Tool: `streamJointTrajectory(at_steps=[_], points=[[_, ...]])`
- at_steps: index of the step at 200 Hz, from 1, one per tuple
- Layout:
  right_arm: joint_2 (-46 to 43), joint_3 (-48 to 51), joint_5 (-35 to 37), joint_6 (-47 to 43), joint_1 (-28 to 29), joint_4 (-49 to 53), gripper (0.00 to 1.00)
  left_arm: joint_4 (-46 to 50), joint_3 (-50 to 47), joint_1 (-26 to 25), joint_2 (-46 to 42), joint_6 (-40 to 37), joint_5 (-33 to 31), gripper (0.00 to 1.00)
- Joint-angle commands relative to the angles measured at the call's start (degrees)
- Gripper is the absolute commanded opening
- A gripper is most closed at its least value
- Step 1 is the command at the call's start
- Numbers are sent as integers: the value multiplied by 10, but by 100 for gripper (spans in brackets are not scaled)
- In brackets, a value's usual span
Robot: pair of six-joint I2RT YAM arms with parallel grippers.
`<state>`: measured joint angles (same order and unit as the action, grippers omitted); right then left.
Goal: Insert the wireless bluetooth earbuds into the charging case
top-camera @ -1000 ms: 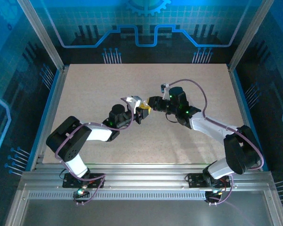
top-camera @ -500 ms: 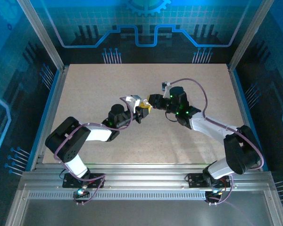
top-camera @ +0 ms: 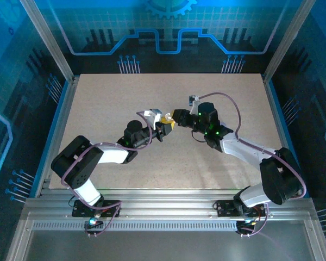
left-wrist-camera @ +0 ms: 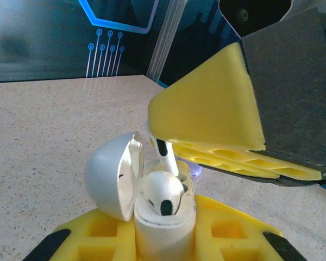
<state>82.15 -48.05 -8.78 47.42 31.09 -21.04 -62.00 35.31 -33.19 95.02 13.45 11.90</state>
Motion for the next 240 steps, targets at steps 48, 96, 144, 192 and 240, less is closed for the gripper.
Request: streamJointTrajectory(at_steps=[48,96,144,192,240], points=[[-31,25,-5,-11,3,26,15,-60,5,-2,-34,7,3,16],[-24,28,-13,-11,2,24,16,-83,5,-2,-32,6,25,16],[-33,37,-21,-14,-1,28,17,-86,5,-2,-34,0,35,17],[-41,38,-24,-20,-5,41,20,-94,6,-2,-35,-5,53,17],[-51,38,-16,-23,-7,52,22,-99,5,-2,-38,-6,61,17]])
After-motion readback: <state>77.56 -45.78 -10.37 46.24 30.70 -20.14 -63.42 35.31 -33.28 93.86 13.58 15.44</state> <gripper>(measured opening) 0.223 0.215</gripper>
